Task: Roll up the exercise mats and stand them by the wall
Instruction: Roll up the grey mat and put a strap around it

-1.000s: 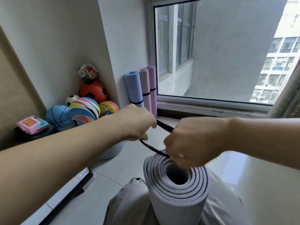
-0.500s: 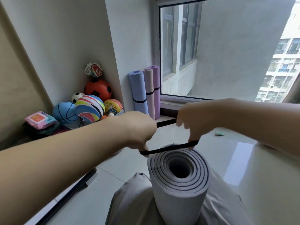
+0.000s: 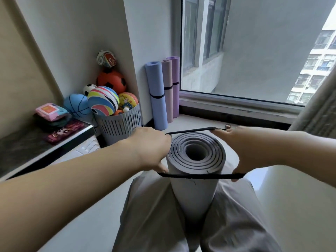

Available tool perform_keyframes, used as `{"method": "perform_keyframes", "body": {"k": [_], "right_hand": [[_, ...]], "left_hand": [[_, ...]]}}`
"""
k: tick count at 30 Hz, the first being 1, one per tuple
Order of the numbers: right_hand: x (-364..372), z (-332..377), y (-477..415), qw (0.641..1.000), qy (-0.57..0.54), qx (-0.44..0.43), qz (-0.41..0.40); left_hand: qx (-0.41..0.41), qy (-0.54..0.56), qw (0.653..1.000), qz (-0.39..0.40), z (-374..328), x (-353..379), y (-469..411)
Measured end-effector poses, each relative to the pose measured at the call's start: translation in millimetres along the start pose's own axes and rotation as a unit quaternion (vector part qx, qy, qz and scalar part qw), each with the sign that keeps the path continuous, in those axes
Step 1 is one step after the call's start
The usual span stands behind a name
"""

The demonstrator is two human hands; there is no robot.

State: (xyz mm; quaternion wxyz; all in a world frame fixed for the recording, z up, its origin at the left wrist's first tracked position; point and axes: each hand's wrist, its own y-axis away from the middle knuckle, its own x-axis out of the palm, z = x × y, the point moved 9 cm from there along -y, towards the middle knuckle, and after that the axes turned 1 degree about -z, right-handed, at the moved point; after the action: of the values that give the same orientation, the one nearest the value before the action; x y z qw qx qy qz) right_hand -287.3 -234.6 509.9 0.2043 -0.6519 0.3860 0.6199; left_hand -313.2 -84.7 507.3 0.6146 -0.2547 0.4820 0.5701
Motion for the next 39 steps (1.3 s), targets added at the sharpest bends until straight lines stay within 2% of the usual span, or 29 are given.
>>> {"method": "perform_keyframes", "body": {"k": [3,6,11,15,19,22,27,31,35,39], "right_hand": [[12.0,-7.9,-14.4,0.999,-0.029,0.018,0.005],[12.7,-18.4,-33.1,0.998,-0.059,0.031,0.022],[21.1,-26.6,-55.3,0.994,-0.093,0.010,0.062],[20.8,-31.6,-68.4,0.991,-0.108,-0.018,0.073],[17.4,-35.7,-70.8,0.992,-0.112,-0.029,0.046],[44.3,-26.9,-66.3,0.990,-0.109,-0.036,0.079],[100.8,-11.8,-56.0,0.986,-0.120,-0.022,0.114],[129.9,-6.6,-51.0,0.980,-0.150,-0.014,0.129],[176.9,1.8,-56.9,0.972,-0.185,0.011,0.145],[214.5,10.6,-80.3,0.975,-0.151,0.011,0.161]], "left_hand": [[-0.001,0.011,1.000,0.003,8.2,5.5,-14.7],[0.011,0.033,0.998,0.052,19.9,15.5,-38.1],[0.055,0.203,0.967,0.146,21.9,30.9,-62.4],[0.074,0.255,0.949,0.169,20.6,42.2,-74.3],[0.071,0.241,0.956,0.151,16.4,52.5,-77.1],[0.052,0.250,0.955,0.150,8.8,70.8,-73.7],[0.038,0.250,0.946,0.205,-27.1,127.0,-66.1],[0.047,0.203,0.964,0.163,-50.9,157.9,-80.0],[0.040,0.162,0.961,0.220,-73.3,200.0,-80.9],[0.004,0.135,0.960,0.245,-81.3,212.6,-85.1]]}}
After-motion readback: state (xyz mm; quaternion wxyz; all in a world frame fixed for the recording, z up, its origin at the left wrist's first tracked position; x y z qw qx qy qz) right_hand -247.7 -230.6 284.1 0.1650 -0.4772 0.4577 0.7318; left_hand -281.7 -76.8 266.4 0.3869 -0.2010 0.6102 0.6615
